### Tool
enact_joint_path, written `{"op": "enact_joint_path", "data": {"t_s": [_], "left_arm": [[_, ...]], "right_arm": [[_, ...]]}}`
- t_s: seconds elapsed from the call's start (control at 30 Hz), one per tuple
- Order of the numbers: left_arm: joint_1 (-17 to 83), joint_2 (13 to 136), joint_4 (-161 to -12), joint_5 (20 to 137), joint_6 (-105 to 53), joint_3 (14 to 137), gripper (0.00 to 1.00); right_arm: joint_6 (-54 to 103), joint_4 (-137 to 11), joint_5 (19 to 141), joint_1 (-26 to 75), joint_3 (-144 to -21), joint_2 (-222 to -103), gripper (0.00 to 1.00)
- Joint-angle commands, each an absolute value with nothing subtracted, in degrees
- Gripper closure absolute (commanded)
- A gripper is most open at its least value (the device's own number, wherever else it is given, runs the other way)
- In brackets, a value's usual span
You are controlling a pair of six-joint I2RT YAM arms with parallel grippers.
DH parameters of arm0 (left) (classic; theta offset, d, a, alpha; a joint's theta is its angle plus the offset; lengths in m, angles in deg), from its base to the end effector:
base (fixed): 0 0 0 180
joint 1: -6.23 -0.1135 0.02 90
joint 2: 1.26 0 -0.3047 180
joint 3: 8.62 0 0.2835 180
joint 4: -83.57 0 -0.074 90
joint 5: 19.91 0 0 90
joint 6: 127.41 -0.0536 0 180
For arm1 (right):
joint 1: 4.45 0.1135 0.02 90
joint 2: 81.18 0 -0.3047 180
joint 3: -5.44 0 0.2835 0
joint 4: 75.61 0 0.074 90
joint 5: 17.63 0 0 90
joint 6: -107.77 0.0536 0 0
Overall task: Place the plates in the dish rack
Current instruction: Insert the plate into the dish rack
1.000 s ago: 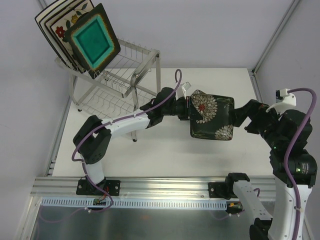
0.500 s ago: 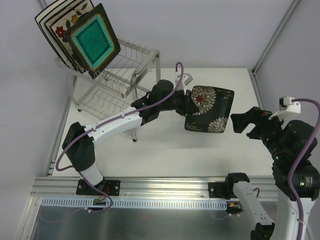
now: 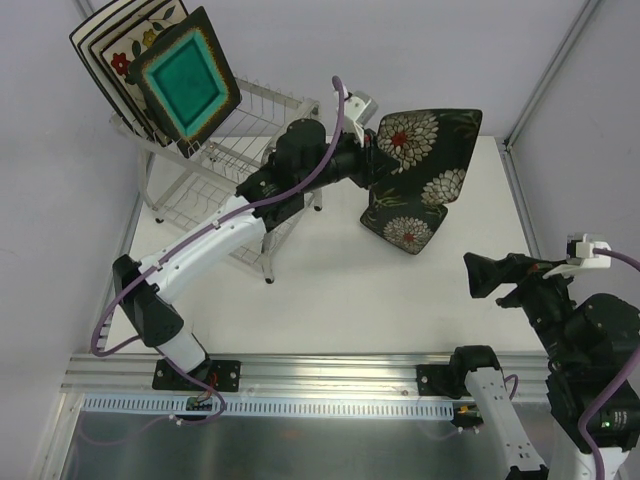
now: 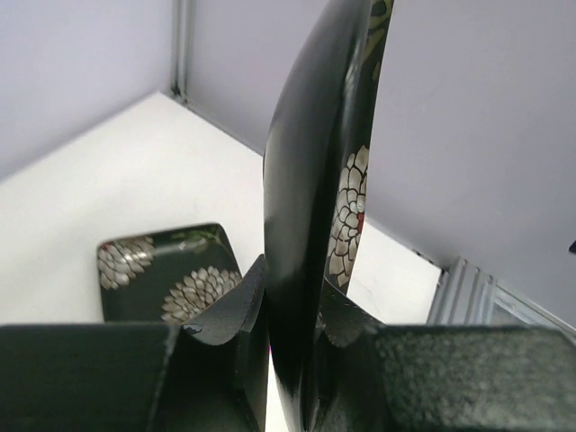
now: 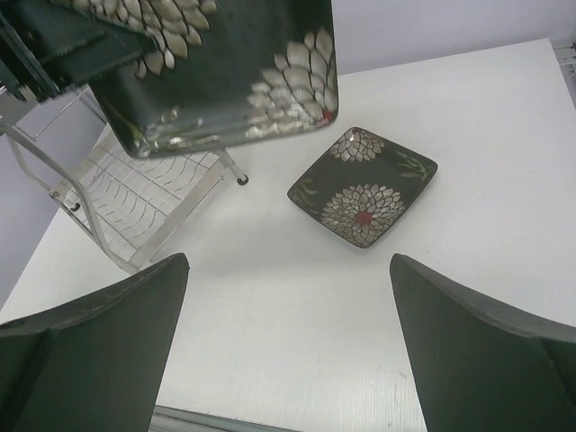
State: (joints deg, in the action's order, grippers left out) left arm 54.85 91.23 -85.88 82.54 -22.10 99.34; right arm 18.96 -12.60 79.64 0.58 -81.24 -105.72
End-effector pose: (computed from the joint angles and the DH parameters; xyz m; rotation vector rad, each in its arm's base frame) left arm 0.2771 -0.3320 0.5044 0.6285 1.4501 -1.0506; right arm 0.0019 0.0070 0.4888 -0.1523 1.5816 0.1853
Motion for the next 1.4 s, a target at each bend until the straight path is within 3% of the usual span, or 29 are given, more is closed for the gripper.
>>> {"op": "enact_joint_path", "data": {"t_s": [0.0,0.5,1.37], "left_arm": [[53.43,85.05,-95.11,80.37,-26.07,107.12,1.0],[46.23,81.72,-94.85,75.19,-33.1,118.2,1.0],[7.2,68.53,-88.43,87.4,-31.07,105.29,1.0]], "right_arm": [[16.28,-15.4,82.56,1.0,-80.08,-104.04,0.0],[13.64,-11.36,80.99,2.05,-79.11,-101.31,0.0],[10.47,-10.57,80.11,4.95,-76.13,-102.36,0.0]]}}
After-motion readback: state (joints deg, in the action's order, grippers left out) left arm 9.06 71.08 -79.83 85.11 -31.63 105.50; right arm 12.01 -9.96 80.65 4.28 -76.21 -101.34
